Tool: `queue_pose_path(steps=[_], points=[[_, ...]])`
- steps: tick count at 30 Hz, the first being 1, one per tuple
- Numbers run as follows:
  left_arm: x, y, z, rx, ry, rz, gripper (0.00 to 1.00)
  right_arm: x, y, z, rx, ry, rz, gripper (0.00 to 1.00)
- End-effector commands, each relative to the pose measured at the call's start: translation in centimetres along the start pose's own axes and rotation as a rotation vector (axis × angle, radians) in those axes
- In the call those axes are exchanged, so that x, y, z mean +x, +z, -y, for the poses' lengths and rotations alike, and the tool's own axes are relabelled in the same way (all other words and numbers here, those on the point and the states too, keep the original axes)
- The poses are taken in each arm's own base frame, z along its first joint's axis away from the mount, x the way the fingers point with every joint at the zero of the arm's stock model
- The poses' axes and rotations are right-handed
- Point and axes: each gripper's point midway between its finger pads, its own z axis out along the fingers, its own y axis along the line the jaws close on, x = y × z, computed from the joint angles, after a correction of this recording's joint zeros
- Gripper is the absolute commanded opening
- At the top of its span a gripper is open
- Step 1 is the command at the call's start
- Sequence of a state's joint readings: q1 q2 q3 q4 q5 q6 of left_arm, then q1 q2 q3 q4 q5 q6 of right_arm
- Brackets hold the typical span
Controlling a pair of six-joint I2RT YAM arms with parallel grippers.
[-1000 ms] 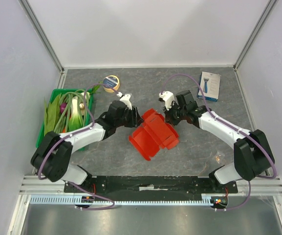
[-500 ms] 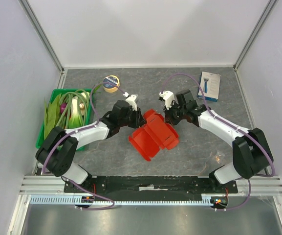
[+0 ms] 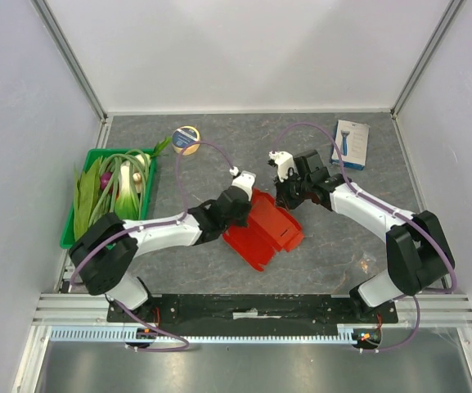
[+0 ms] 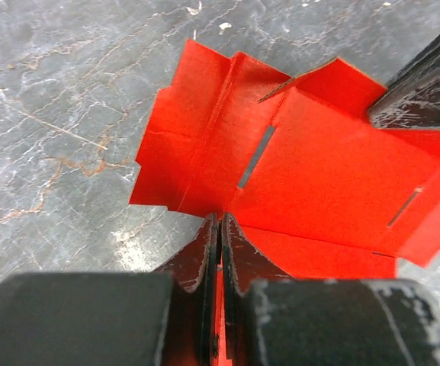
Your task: Fold the paper box
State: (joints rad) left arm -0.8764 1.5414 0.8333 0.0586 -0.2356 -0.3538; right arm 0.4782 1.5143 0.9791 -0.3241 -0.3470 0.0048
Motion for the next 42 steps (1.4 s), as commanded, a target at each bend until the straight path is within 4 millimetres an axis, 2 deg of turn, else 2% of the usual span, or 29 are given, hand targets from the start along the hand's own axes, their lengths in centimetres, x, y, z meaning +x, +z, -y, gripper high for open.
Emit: queue_pose_path(steps=[1,3,4,7,11,14,16,18,19,20,22,23,25,26,28,30,34,39,40,42], points=[[-2.0,0.8,0.9,-0.105,0.092,0.16,0.07,-3.0,0.1,-0.8,-0.009,0.097,0.105,0.0],[-1.2,1.0,1.4,-0.077,0.102,0.179,0.11,-3.3,0.3,-1.2,-0.022,0.098,0.117,0.0],[-2.0,1.1,2.0,-0.037,0.082,0.221,0.15,-3.2,0.5,-1.6,-0.028,0.093,0.116,0.0],[-1.5,1.0,4.7,0.127,0.113,0.211,0.21,-3.1,0.9,-1.9,-0.028,0.085,0.107,0.0],[-0.1,1.8,6.0,0.208,0.137,0.131,0.11,-2.7,1.1,-2.1,-0.037,0.074,0.094,0.0],[1.1,2.0,6.1,0.238,0.123,0.101,0.13,-2.6,1.1,-2.3,-0.035,0.05,0.091,0.0],[1.8,2.0,5.9,0.258,0.104,0.082,0.18,-2.5,1.1,-2.4,-0.024,0.03,0.089,0.0],[1.2,1.6,5.4,0.266,0.065,0.094,0.25,-2.6,1.0,-2.3,-0.013,0.0,0.094,0.0],[1.6,1.1,5.5,0.299,0.048,0.082,0.32,-2.4,1.0,-2.1,-0.004,-0.007,0.088,0.0],[0.9,0.6,5.3,0.301,0.031,0.098,0.37,-2.4,1.0,-2.0,0.001,-0.027,0.089,0.0],[0.6,-0.1,4.6,0.33,-0.031,0.075,0.43,-2.1,1.1,-1.8,0.019,-0.057,0.085,0.0],[-0.5,-0.9,3.4,0.319,-0.074,0.087,0.44,-1.9,1.1,-1.7,0.034,-0.079,0.08,0.0],[-0.6,-2.1,2.8,0.36,-0.153,0.074,0.47,-1.7,1.1,-1.4,0.053,-0.095,0.076,0.0],[-2.1,-2.9,1.5,0.358,-0.192,0.115,0.47,-1.7,1.2,-1.4,0.056,-0.136,0.077,0.0],[-2.5,-3.9,0.6,0.36,-0.248,0.122,0.44,-2.0,1.2,-1.4,0.059,-0.175,0.09,0.0],[-3.6,-4.5,-1.0,0.31,-0.269,0.159,0.43,-2.3,1.2,-1.5,0.063,-0.227,0.096,0.0],[-5.6,-4.0,-2.1,0.257,-0.183,0.252,0.43,-3.0,1.1,-1.5,0.066,-0.301,0.107,0.0],[-6.7,-2.0,-0.3,0.336,-0.091,0.277,0.43,-3.7,1.1,-1.5,0.059,-0.346,0.113,0.0],[-5.9,-1.2,-0.2,0.333,-0.076,0.254,0.43,-4.0,1.1,-1.6,0.053,-0.349,0.118,0.0],[-5.9,-0.5,-0.5,0.308,-0.051,0.25,0.43,-4.0,1.3,-1.9,0.034,-0.349,0.116,0.0]])
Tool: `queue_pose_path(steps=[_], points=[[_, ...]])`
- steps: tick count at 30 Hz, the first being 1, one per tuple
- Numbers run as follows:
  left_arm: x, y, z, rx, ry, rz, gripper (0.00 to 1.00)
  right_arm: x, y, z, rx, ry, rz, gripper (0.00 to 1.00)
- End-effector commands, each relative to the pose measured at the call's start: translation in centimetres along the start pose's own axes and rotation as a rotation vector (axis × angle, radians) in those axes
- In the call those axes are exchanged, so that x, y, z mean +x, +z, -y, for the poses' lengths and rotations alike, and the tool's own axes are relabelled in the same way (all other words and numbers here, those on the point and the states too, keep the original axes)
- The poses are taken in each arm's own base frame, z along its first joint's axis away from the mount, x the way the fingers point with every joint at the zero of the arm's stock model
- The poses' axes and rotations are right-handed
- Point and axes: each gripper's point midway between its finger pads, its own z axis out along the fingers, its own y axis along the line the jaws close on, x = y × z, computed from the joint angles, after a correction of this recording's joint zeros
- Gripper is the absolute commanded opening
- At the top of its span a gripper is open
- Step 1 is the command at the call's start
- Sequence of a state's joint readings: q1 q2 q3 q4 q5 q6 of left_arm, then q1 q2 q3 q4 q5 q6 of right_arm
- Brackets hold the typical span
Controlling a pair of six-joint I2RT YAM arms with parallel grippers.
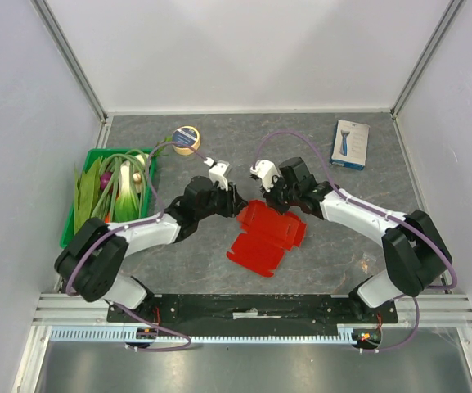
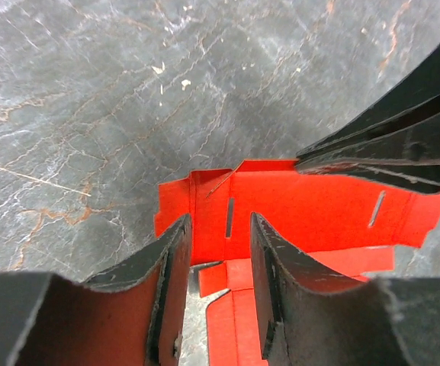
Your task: Fold the paper box
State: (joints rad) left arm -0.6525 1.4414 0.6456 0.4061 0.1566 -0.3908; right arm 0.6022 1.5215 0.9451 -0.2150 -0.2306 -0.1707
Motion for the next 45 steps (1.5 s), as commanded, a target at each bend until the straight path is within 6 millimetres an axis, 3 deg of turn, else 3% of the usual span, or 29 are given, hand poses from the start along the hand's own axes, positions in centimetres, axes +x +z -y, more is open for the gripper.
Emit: queue_pose_path(steps=[1,11,13,15,20,25,32,34,36,37,39,40,41,42,43,44,45], points=[[-1.9,2.0,1.1,0.049,0.129,0.054,0.44,-3.3,-0.4,0.5,0.003,-0.063,0.086,0.0],[-2.1,4.0,0.1,0.022,0.293,0.026,0.46,-3.0,-0.1,0.2,-0.018,-0.075,0.083,0.0],[-1.4,4.2,0.2,0.05,0.333,0.001,0.45,-3.2,-0.1,0.2,-0.022,-0.076,0.086,0.0],[-0.4,4.6,0.5,0.095,0.364,-0.045,0.38,-3.3,-0.1,0.2,-0.023,-0.078,0.089,0.0],[1.7,4.2,1.4,0.171,0.372,-0.083,0.35,-3.5,-0.1,0.2,-0.026,-0.079,0.093,0.0],[1.7,4.1,1.7,0.172,0.374,-0.072,0.35,-3.6,0.0,-0.1,-0.037,-0.057,0.098,0.0],[0.2,5.0,1.0,0.007,0.433,0.024,0.14,-4.2,-0.2,-0.6,-0.046,0.006,0.126,0.0],[-0.4,4.9,1.1,-0.037,0.481,0.072,0.11,-4.0,-0.2,-0.1,-0.012,0.036,0.123,0.01],[-0.8,4.8,1.3,-0.071,0.498,0.106,0.1,-4.6,-0.6,0.8,0.06,0.171,0.133,0.21],[-0.9,4.6,0.7,-0.114,0.5,0.118,0.07,-4.6,-1.5,2.3,0.165,0.241,0.13,0.43],[-1.3,4.5,0.8,-0.143,0.491,0.148,0.02,-5.3,-3.0,3.4,0.265,0.412,0.156,0.64],[-1.3,4.4,0.3,-0.172,0.487,0.155,0.02,-4.7,-4.3,4.4,0.349,0.46,0.13,0.96],[-1.8,4.3,0.4,-0.187,0.481,0.179,0.02,-4.6,-4.9,4.6,0.38,0.552,0.123,0.98],[-1.8,4.2,0.5,-0.203,0.476,0.185,0.02,-6.0,-6.3,5.7,0.41,0.608,0.146,0.98],[-1.8,4.0,0.0,-0.237,0.462,0.193,0.02,-4.2,-6.6,5.6,0.425,0.668,0.051,0.98],[-2.2,3.8,0.1,-0.249,0.453,0.209,0.02,-4.2,-6.7,5.2,0.378,0.739,0.027,0.98],[-2.2,3.8,0.1,-0.258,0.449,0.218,0.02,-4.2,-7.3,6.1,0.376,0.851,0.032,0.98]])
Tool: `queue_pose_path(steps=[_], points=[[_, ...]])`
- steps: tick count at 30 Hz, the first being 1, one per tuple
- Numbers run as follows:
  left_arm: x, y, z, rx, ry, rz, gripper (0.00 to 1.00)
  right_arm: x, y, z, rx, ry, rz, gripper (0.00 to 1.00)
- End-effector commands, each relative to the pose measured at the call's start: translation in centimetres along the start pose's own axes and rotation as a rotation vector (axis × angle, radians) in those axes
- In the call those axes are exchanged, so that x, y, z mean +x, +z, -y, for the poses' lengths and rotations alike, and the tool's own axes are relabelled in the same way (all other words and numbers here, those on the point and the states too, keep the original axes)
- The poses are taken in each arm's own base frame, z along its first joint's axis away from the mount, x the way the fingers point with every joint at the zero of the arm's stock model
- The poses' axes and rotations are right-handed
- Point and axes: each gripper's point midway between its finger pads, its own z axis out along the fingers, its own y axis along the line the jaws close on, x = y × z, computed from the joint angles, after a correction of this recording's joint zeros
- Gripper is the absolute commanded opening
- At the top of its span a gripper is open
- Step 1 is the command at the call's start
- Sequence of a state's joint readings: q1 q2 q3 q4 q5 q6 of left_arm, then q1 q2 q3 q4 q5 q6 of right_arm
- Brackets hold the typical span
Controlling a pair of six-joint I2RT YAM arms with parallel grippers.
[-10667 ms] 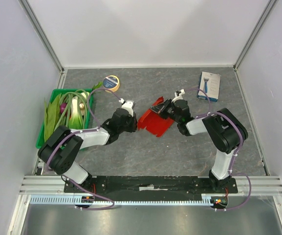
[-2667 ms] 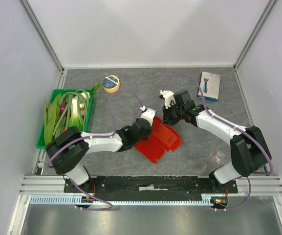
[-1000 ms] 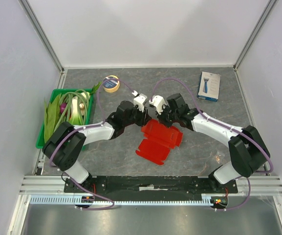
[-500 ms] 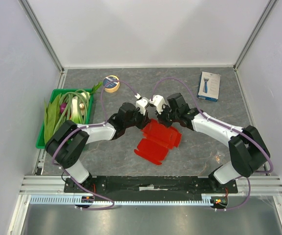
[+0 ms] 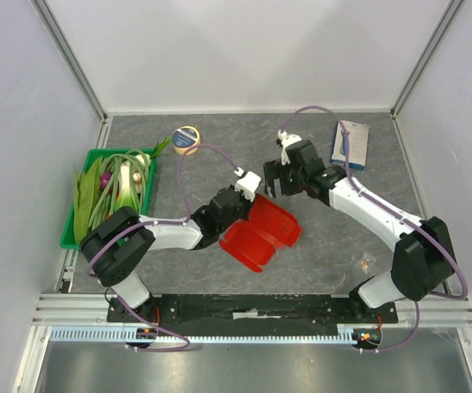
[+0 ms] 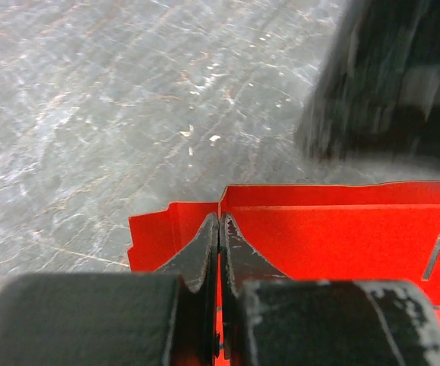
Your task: Fold the paper box
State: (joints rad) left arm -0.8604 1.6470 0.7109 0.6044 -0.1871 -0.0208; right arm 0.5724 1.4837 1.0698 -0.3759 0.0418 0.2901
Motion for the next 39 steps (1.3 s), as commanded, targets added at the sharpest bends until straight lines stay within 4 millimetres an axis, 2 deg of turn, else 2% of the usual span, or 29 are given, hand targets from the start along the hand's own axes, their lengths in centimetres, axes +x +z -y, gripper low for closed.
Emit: queue_pose_path(steps=[1,2,3,4,6,7,8,9,10,11,12,13,15,16,20,24,32,33,39], points=[[-2.3,-0.4,-2.4,-0.167,-0.023,0.105,0.02,-3.5,-4.0,1.9,0.059,0.43,0.011,0.98],[-2.2,-0.5,-2.6,-0.179,-0.031,0.101,0.02,-3.6,-4.5,1.8,0.036,0.485,0.026,0.98],[-2.2,-0.6,-2.8,-0.191,-0.039,0.102,0.02,-2.8,-4.6,2.0,0.021,0.573,0.027,0.98],[-2.1,-0.7,-2.7,-0.193,-0.055,0.099,0.02,-4.5,-6.1,1.8,-0.018,0.603,0.118,0.97],[-1.8,-0.9,-3.1,-0.221,-0.066,0.088,0.02,-4.3,-6.7,1.6,-0.037,0.713,0.155,0.98],[-1.9,-1.0,-3.3,-0.235,-0.096,0.091,0.02,-5.4,-7.4,1.0,-0.083,0.761,0.206,0.98],[-1.9,-1.1,-3.5,-0.247,-0.111,0.093,0.02,-5.6,-7.4,0.3,-0.129,0.833,0.214,0.96],[-1.8,-1.2,-3.8,-0.269,-0.125,0.095,0.02,-3.7,-6.5,-0.9,-0.172,0.897,0.168,0.9],[-2.0,-1.3,-3.8,-0.278,-0.154,0.104,0.02,-5.7,-6.9,-2.1,-0.269,1.047,0.23,0.86],[-2.1,-1.4,-4.0,-0.294,-0.169,0.109,0.02,-5.6,-6.7,-2.6,-0.296,1.117,0.237,0.84],[-2.1,-1.6,-4.4,-0.328,-0.184,0.115,0.02,-4.8,-6.1,-3.4,-0.326,1.175,0.245,0.78],[-2.1,-1.7,-4.6,-0.35,-0.217,0.124,0.02,-5.2,-6.1,-3.9,-0.359,1.31,0.241,0.76],[-2.2,-1.8,-5.1,-0.387,-0.24,0.142,0.02,-4.8,-5.5,-4.7,-0.359,1.379,0.234,0.76],[-2.5,-1.8,-5.1,-0.393,-0.252,0.158,0.02,-5.2,-5.2,-4.3,-0.335,1.424,0.262,0.77],[-3.2,-2.1,-5.1,-0.396,-0.277,0.198,0.02,-5.7,-3.8,-3.8,-0.309,1.544,0.286,0.76],[-3.3,-2.5,-5.2,-0.402,-0.275,0.209,0.02,-4.6,-1.3,-4.0,-0.269,1.643,0.233,0.68],[-4.1,-3.3,-5.7,-0.426,-0.262,0.261,0.02,-4.2,0.9,-3.7,-0.201,1.693,0.238,0.61],[-4.1,-3.3,-5.7,-0.426,-0.259,0.267,0.02,-4.1,1.2,-3.6,-0.193,1.695,0.243,0.54],[-4.1,-3.4,-5.6,-0.416,-0.244,0.278,0.02,-4.1,2.5,-4.0,-0.191,1.713,0.229,0.41]])
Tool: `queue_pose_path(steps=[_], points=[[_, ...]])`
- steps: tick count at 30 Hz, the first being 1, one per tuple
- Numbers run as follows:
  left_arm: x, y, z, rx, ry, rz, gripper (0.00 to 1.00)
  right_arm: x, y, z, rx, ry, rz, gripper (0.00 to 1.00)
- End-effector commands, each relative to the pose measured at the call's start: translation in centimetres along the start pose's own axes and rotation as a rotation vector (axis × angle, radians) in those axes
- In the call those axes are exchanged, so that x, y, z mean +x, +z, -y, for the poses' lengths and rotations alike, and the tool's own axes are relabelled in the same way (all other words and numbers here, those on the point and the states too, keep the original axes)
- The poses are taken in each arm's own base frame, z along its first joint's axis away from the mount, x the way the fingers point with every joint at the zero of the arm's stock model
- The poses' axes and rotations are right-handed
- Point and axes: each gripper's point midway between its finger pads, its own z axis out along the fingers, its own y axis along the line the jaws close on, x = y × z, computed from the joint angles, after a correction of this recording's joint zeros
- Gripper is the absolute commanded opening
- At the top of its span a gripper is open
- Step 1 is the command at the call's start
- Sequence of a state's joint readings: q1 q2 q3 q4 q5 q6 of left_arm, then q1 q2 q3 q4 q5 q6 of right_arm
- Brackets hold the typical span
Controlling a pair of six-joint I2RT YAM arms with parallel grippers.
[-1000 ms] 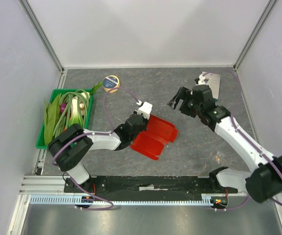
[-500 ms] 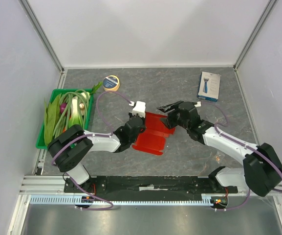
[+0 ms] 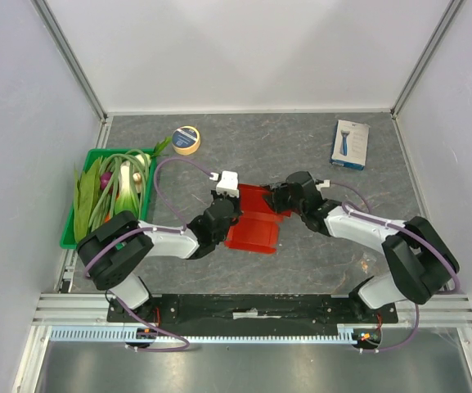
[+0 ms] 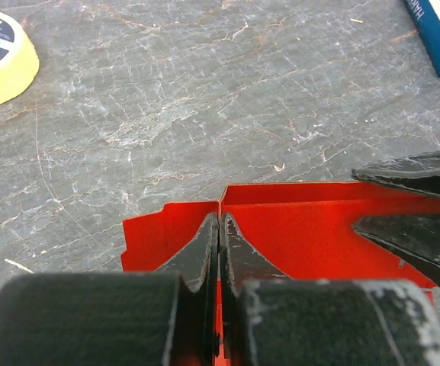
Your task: Fold the paper box
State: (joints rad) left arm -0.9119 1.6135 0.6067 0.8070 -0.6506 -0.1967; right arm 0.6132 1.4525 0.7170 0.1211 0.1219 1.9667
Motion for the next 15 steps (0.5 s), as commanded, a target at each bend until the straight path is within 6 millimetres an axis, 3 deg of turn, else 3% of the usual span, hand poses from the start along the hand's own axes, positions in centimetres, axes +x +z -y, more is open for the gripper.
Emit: queue_pose_path(steps=[1,5,8,12,14,15], points=[[-2.9,-0.2,0.1,-0.009,-0.05,0.105,0.02,0.6,0.6,-3.2,-0.083,0.058,0.011,0.41],[-2.8,-0.3,0.4,0.0,-0.039,0.113,0.02,1.0,1.0,-3.3,-0.089,0.071,0.001,0.32],[-2.7,-0.5,0.5,0.009,-0.033,0.122,0.02,1.0,1.2,-3.2,-0.09,0.075,0.003,0.11],[-2.3,-0.8,0.3,0.01,-0.041,0.111,0.02,1.0,1.7,-2.4,-0.086,0.07,-0.005,0.0],[-1.4,-1.1,0.1,0.009,-0.021,0.064,0.12,1.0,1.9,-1.8,-0.109,0.063,-0.019,0.0],[-2.1,-1.5,0.6,0.037,-0.056,0.056,0.36,1.0,2.0,-1.5,-0.116,0.038,-0.023,0.0]])
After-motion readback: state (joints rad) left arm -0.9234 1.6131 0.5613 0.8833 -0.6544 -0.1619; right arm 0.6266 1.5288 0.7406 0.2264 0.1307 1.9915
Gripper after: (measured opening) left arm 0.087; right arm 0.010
